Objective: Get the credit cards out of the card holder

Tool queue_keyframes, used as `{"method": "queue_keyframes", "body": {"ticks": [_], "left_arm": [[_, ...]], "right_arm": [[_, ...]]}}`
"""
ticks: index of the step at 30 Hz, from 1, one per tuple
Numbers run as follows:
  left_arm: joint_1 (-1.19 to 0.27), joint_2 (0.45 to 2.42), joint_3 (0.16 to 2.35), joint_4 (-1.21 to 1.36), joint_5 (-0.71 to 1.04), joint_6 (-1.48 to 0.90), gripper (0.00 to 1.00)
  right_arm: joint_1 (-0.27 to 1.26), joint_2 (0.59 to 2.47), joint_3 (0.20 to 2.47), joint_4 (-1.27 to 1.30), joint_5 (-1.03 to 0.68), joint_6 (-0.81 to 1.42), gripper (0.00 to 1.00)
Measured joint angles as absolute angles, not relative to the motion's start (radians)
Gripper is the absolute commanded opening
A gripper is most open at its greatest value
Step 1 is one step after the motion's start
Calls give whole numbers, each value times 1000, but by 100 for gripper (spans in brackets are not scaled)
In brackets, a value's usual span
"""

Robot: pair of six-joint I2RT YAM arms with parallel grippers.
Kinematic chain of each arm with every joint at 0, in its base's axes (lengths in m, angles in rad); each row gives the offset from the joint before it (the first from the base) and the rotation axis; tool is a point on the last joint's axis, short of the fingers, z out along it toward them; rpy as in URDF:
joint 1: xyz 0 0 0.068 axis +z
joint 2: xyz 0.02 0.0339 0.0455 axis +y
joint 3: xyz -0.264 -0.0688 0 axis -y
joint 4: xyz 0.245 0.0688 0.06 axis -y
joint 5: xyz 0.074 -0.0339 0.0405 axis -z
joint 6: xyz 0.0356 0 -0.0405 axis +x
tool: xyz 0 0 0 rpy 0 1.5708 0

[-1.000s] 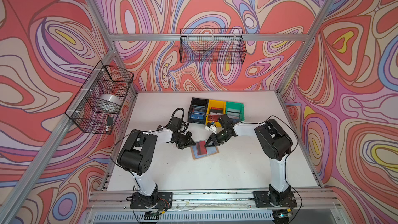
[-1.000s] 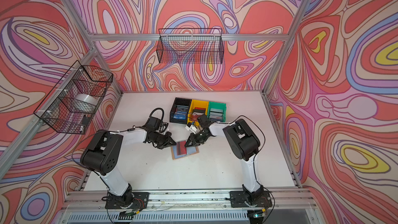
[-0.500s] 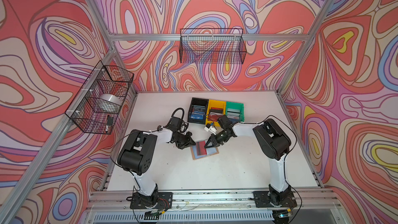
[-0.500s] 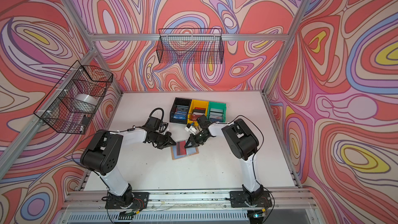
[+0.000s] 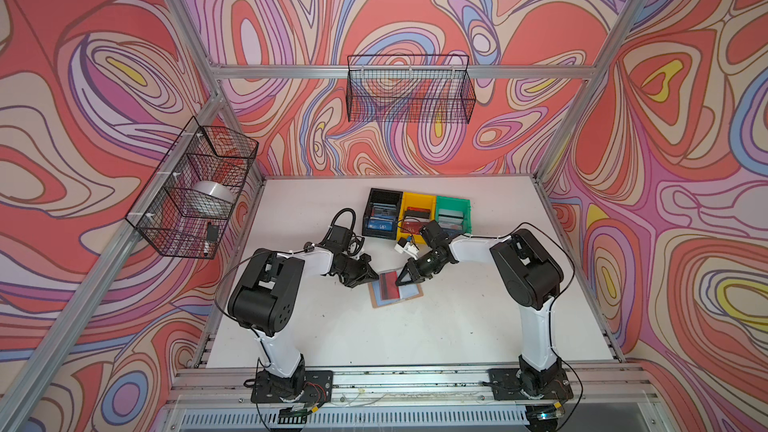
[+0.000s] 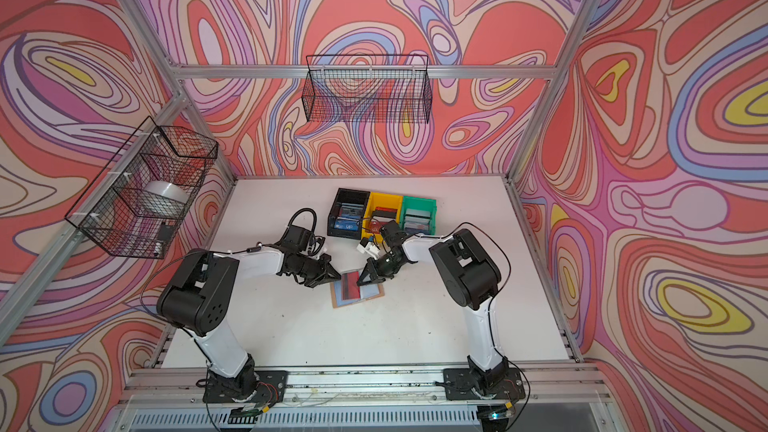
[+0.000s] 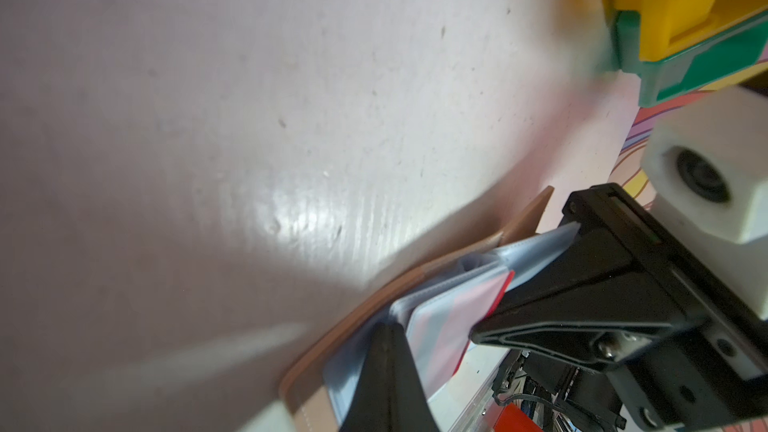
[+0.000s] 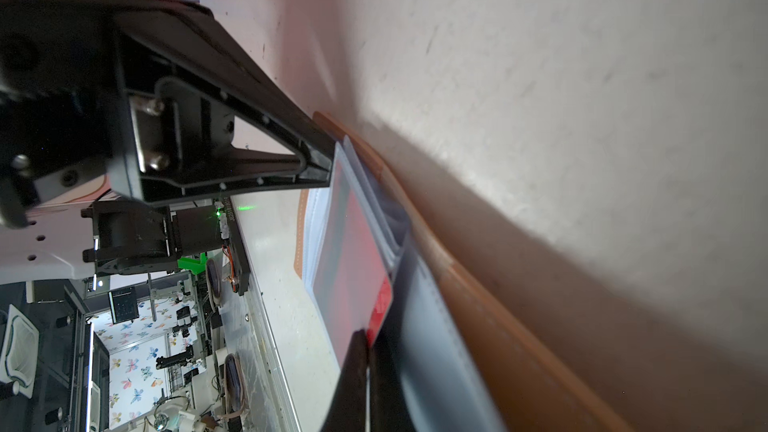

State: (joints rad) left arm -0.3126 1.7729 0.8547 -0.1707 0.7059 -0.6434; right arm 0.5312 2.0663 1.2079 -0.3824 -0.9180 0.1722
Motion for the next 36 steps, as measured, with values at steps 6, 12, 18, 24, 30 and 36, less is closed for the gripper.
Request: {"method": "queue_keyframes", "body": {"ticks": [6, 12, 18, 24, 30, 36], "left_arm": [[-315, 1781, 855, -153, 716, -642, 0], [-315, 1788, 855, -144, 732, -640, 0], [-315, 1789, 855, -142, 735, -639, 0], [-315, 1790, 856, -143, 735, -638, 0], [-315, 1795, 864, -152, 738, -631, 0], [-315, 1796, 865, -154, 738, -628, 0]], "right_arm": [[513, 2063, 1222, -435, -907, 128, 1], [501, 2063, 1236, -471, -907, 90, 1], [498, 2063, 1238, -480, -913, 83, 4], [497, 2063, 1239, -485, -915, 78, 4], [495, 2063, 1240, -492, -918, 72, 6], [486, 2063, 1240, -505, -919, 68, 6]]}}
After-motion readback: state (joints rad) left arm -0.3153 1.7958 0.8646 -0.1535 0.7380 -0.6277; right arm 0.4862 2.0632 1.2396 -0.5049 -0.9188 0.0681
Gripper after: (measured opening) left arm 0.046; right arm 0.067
